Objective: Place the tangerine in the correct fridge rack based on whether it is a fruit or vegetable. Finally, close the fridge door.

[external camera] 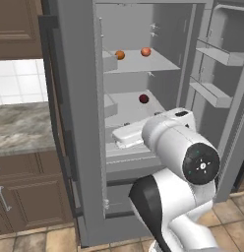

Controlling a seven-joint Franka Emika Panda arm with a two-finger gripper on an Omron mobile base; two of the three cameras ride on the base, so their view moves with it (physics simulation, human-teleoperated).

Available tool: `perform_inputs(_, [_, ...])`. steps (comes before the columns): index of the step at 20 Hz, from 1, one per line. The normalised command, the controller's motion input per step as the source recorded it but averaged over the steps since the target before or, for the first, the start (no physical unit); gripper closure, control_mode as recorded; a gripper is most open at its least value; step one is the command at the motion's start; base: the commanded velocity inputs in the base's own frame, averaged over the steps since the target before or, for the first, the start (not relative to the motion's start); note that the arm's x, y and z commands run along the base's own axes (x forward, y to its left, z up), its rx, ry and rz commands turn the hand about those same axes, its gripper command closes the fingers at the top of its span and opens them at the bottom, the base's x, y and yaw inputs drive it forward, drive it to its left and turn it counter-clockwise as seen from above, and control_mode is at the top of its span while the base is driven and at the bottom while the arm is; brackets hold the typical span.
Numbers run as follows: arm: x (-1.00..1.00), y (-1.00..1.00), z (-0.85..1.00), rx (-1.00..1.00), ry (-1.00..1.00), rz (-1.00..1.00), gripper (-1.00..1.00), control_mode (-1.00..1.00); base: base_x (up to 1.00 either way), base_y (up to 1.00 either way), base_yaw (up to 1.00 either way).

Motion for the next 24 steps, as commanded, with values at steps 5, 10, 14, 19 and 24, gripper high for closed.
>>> perform_inputs(5, [-0.11,1.00,0.01,-0.26,-0.09,0.23,-1.00,-1.00,0.00,0.00,0.00])
perform_inputs(10, [0.00,1.00,0.00,-0.30,-0.03,0.19,-1.00,-1.00,0.00,0.00,0.00])
perform_inputs(14, [0.01,1.00,0.00,-0.29,0.00,0.15,-1.00,-1.00,0.00,0.00,0.00])
perform_inputs(19, [0.19,1.00,-0.14,-0.27,0.00,0.15,-1.00,-1.00,0.00,0.00,0.00])
perform_inputs(24, [0.32,1.00,-0.28,-0.29,0.00,0.07,-1.00,-1.00,0.00,0.00,0.00])
